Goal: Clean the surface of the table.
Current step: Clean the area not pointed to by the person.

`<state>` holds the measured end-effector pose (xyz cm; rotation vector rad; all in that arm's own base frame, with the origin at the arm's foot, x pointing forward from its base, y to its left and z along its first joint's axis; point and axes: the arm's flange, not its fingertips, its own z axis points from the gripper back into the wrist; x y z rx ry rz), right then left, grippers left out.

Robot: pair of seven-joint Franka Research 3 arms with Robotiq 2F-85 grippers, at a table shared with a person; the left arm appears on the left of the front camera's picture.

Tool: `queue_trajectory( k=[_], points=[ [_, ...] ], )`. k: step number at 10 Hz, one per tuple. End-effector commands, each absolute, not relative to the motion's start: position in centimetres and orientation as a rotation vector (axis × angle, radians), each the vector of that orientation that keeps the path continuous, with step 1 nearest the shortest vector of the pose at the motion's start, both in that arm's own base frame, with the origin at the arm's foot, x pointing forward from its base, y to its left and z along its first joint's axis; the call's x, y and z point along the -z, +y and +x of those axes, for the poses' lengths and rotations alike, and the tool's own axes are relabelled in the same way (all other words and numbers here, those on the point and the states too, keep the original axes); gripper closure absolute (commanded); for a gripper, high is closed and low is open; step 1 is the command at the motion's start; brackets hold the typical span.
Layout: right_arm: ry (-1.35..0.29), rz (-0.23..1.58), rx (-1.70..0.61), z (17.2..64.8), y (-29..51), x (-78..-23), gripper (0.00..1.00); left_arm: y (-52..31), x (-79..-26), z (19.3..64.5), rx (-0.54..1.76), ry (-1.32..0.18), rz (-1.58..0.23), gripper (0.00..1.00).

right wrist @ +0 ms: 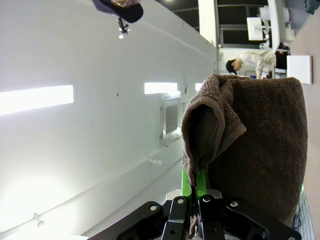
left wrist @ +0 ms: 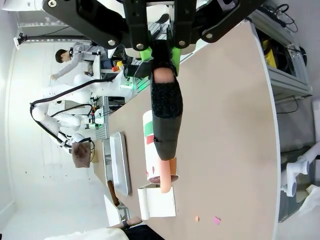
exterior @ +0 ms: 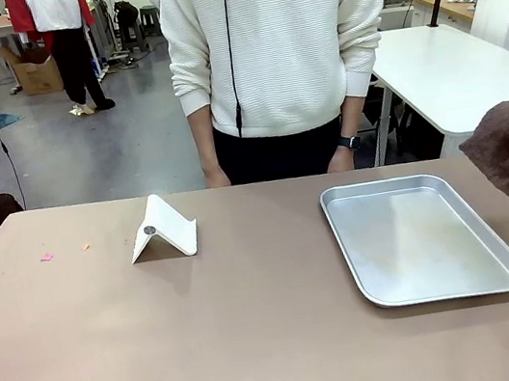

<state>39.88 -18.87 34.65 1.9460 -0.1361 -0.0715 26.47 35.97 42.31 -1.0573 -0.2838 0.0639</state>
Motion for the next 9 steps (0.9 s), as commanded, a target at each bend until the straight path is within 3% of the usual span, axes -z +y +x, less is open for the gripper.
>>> queue_trajectory(
  k=[1, 9],
  points=[
    [-0.140, 1.947, 0.080, 40.1, -18.7, -35.1, 0.97, 36.0, -42.3, 26.5, -0.064, -0.283, -1.057, 0.84],
    [-0.140, 1.947, 0.080, 40.1, -18.7, -35.1, 0.97, 32.6, -41.9, 42.6, -0.035, -0.139, -0.821, 0.84]
  ],
)
